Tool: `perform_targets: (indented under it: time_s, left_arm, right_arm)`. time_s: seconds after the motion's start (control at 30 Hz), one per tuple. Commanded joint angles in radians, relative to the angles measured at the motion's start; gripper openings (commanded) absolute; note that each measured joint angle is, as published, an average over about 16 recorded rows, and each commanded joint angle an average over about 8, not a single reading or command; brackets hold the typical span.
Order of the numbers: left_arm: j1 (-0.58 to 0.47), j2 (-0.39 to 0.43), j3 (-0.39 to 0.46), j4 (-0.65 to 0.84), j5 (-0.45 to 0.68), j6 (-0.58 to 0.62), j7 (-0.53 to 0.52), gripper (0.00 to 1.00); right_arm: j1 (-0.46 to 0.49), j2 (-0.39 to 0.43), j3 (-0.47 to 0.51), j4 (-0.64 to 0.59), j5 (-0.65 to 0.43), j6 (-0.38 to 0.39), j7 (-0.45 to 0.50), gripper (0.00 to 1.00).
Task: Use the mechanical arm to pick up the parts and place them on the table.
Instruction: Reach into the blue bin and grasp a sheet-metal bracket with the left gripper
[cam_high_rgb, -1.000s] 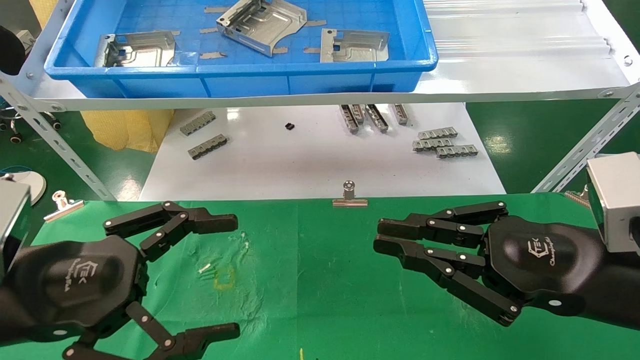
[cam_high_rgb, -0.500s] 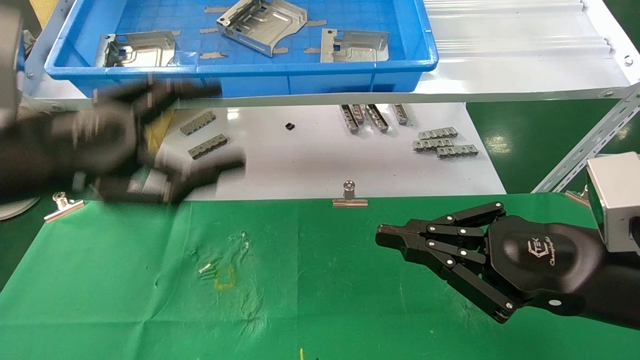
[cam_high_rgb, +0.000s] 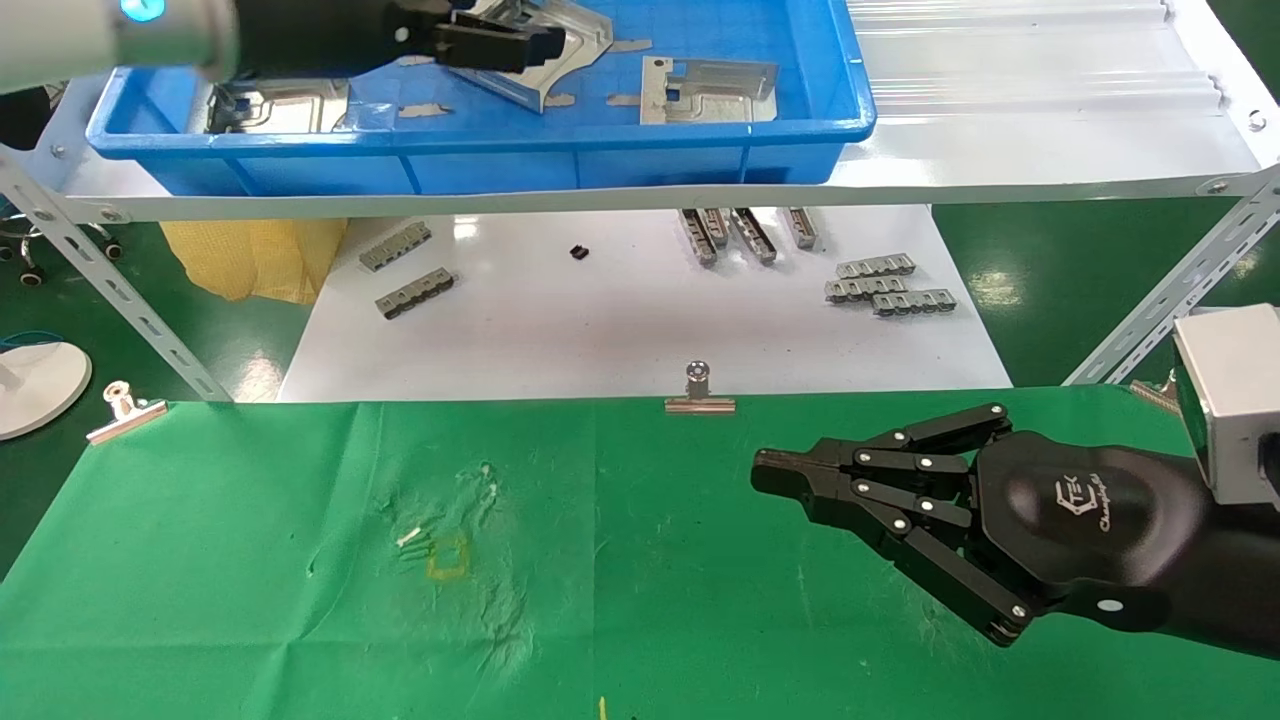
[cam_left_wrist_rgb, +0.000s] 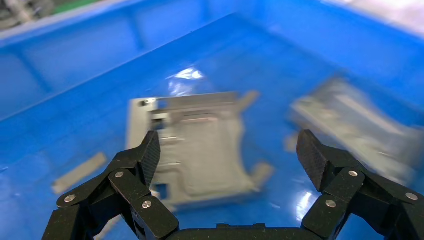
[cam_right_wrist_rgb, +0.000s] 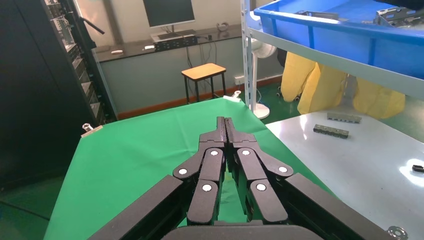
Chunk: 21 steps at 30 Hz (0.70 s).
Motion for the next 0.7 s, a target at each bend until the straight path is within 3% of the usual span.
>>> perform_targets:
  time_s: [0.03,0.13,0.17,0.5,0.57,0.7]
  left_arm:
    - [-0.059,0.067,0.026,0.125,0.049,-0.051,-0.002,0.48]
    - [-0.086,0.12,0.037,0.217,0.075,-0.143,0.01,0.11]
    - [-0.09,0.133,0.04,0.238,0.081,-0.17,0.014,0.02]
    - [-0.078,0.165,0.057,0.272,0.08,-0.249,0.044,0.0]
    - [-0.076,0.165,0.061,0.271,0.076,-0.243,0.044,0.0]
    - [-0.077,0.163,0.069,0.272,0.071,-0.227,0.045,0.0]
  right_arm:
    - [0.0,0.0,0.0,0.0,0.0,0.0,0.0,0.0]
    - [0.0,0.0,0.0,0.0,0.0,0.0,0.0,0.0]
    - [0.0,0.0,0.0,0.0,0.0,0.0,0.0,0.0]
    - [0.0,0.0,0.0,0.0,0.0,0.0,0.0,0.03]
    - [0.0,0.0,0.0,0.0,0.0,0.0,0.0,0.13]
    - [0.0,0.0,0.0,0.0,0.0,0.0,0.0,0.6]
